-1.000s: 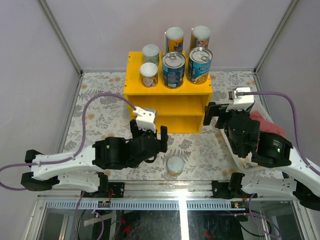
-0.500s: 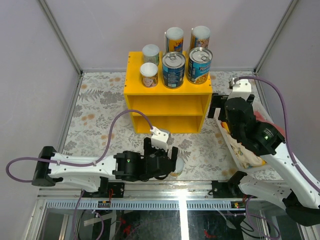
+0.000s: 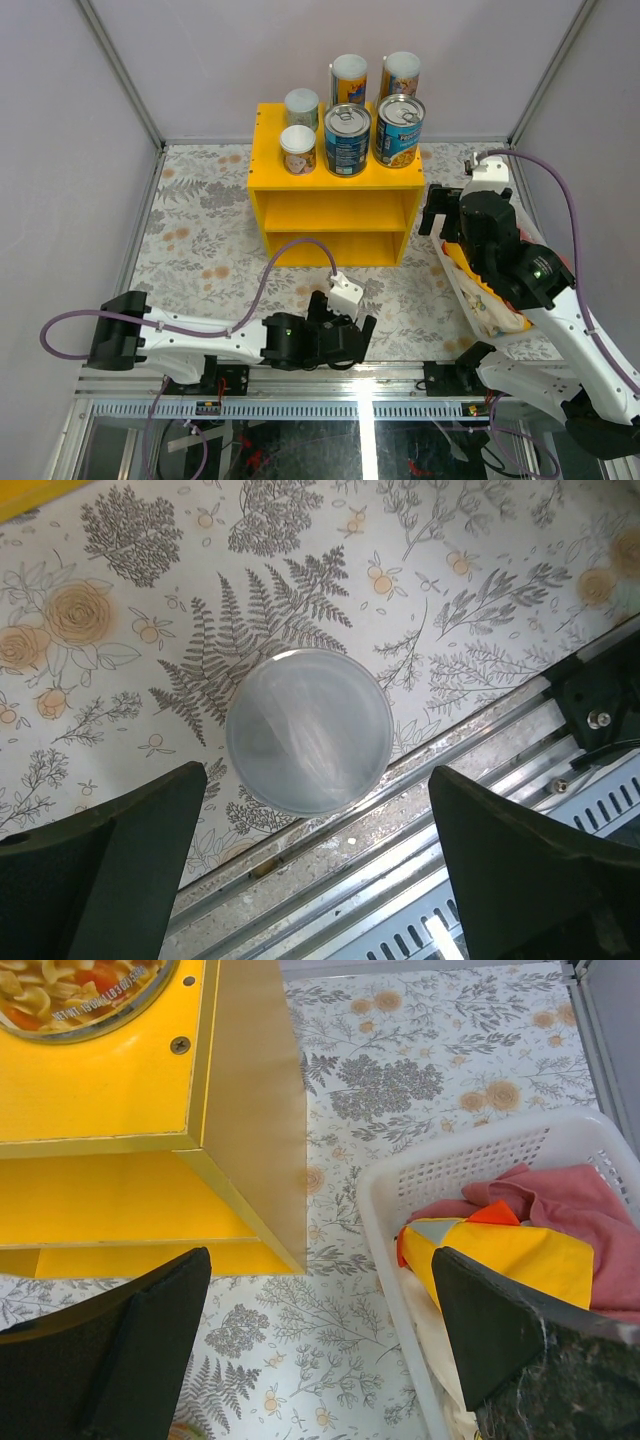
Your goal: Place and organize the canned foods onto the counter
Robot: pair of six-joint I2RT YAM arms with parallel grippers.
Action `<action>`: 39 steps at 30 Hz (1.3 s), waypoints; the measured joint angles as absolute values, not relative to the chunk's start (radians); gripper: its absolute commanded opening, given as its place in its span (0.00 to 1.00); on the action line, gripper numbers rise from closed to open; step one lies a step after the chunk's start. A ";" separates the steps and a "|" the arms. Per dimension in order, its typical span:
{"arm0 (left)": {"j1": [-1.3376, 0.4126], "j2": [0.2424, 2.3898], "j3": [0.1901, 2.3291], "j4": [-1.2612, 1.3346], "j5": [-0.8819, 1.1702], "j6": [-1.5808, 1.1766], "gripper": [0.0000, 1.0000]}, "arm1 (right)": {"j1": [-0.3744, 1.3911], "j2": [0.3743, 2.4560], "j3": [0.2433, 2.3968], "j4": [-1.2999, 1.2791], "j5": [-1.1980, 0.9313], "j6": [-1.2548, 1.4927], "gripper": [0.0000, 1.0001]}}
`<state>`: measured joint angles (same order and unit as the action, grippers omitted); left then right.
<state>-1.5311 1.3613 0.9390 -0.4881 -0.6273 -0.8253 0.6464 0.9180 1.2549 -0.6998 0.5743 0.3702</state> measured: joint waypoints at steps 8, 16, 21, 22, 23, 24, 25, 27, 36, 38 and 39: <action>-1.531 1.427 0.921 -0.450 -0.599 -0.826 0.94 | 0.640 0.918 1.247 -0.699 0.536 0.374 0.99; -1.531 1.451 0.865 -0.397 -0.626 -0.826 0.94 | 0.639 0.918 1.246 -0.699 0.514 0.374 0.99; -1.540 1.462 0.834 -0.339 -0.662 -0.825 0.93 | 0.638 0.919 1.244 -0.698 0.503 0.374 0.99; -1.544 1.462 0.827 -0.327 -0.672 -0.825 0.94 | 0.638 0.919 1.242 -0.697 0.503 0.374 0.99; -1.549 1.464 0.818 -0.312 -0.685 -0.825 0.93 | 0.638 0.919 1.239 -0.696 0.502 0.374 0.99; -1.554 1.465 0.811 -0.298 -0.696 -0.824 0.93 | 0.638 0.920 1.236 -0.696 0.502 0.374 0.99; -1.559 1.466 0.802 -0.281 -0.709 -0.821 0.93 | 0.638 0.920 1.232 -0.696 0.502 0.374 0.99; -1.572 1.470 0.784 -0.241 -0.738 -0.811 0.93 | 0.638 0.920 1.228 -0.696 0.502 0.373 0.99; -1.627 1.543 0.746 -0.100 -0.861 -0.787 0.92 | 0.638 0.920 1.219 -0.694 0.502 0.373 0.99; -1.635 1.561 0.746 -0.098 -0.889 -0.797 0.91 | 0.638 0.920 1.219 -0.694 0.502 0.373 0.99; -1.641 1.567 0.746 -0.098 -0.905 -0.804 0.90 | 0.638 0.920 1.219 -0.694 0.502 0.373 0.99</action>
